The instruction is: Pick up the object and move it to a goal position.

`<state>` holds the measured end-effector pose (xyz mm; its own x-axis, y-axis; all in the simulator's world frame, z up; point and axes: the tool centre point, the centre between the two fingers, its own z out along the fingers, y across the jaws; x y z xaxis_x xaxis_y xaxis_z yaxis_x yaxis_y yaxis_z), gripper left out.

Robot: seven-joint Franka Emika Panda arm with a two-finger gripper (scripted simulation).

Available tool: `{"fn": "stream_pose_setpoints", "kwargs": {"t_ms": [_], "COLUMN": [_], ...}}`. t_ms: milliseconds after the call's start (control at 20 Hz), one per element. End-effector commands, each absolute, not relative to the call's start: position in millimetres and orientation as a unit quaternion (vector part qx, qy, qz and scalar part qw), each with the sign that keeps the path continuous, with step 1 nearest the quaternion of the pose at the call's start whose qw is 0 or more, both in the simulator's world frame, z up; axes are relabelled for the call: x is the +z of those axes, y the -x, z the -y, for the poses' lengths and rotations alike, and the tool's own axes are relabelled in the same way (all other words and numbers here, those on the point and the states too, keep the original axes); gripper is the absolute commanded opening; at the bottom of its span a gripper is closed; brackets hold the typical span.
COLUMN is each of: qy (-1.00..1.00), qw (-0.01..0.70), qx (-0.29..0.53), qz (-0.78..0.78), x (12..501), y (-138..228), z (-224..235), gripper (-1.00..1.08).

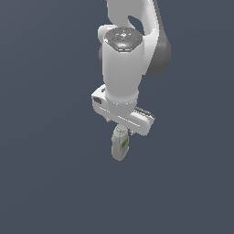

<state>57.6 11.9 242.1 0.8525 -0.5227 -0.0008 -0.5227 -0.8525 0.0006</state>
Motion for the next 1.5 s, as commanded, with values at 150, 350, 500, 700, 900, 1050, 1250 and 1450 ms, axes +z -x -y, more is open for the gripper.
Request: {"fn": "stream_pose_setpoints", "kwargs": {"t_ms": [150,350,500,700,900,1050,1250,1450], "qy": [-0.962,-0.962,-0.962,-0.962,-0.962,-0.962,-0.962,-0.962], "qw": [0.0,0.0,0.0,0.0,0.0,0.0,0.0,0.0], "qx": [0.0,0.0,0.0,0.0,0.001,0.001,0.001,0.001], "qz": [0.272,0.272,0.272,0.272,0.272,0.272,0.272,0.272], "x": [230,230,230,230,234,244,265,295], "y": [-59,-59,-59,-59,-59,-58,-56,-54], "z": [-12,-12,-12,-12,-12,-10,-5,2], "gripper": [1.0,-1.0,-1.0,-1.0,-1.0,-1.0,-1.0,-1.0]}}
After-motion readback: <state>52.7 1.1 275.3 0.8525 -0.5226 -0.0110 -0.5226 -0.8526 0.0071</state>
